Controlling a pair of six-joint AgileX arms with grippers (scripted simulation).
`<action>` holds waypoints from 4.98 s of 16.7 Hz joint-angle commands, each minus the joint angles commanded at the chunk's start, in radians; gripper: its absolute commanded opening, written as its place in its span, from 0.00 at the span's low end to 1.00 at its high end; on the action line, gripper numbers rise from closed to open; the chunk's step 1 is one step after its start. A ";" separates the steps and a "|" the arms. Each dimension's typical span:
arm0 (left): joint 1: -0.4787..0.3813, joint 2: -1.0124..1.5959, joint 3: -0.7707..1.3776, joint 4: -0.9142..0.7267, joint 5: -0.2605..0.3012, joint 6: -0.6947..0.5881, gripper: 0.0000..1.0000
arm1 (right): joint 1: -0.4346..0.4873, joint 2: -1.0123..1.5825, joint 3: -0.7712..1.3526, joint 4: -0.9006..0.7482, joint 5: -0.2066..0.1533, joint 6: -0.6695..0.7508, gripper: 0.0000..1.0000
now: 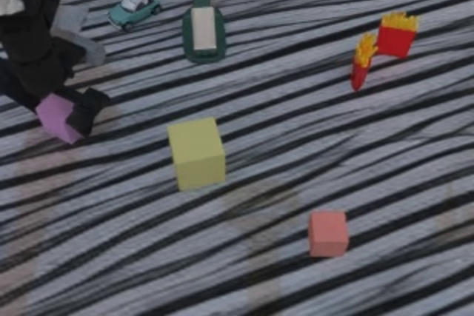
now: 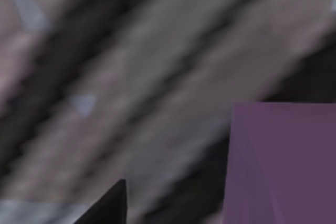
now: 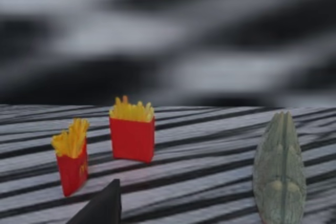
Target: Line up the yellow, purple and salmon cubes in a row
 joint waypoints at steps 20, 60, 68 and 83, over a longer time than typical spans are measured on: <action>0.000 -0.023 0.007 -0.013 0.008 -0.004 0.00 | 0.000 0.000 0.000 0.000 0.000 0.000 1.00; -0.828 -0.287 -0.071 -0.204 -0.020 -1.340 0.00 | 0.000 0.000 0.000 0.000 0.000 0.000 1.00; -0.824 -0.223 -0.240 0.034 -0.020 -1.336 0.00 | 0.000 0.000 0.000 0.000 0.000 0.000 1.00; -0.824 -0.220 -0.245 0.040 -0.020 -1.336 0.83 | 0.000 0.000 0.000 0.000 0.000 0.000 1.00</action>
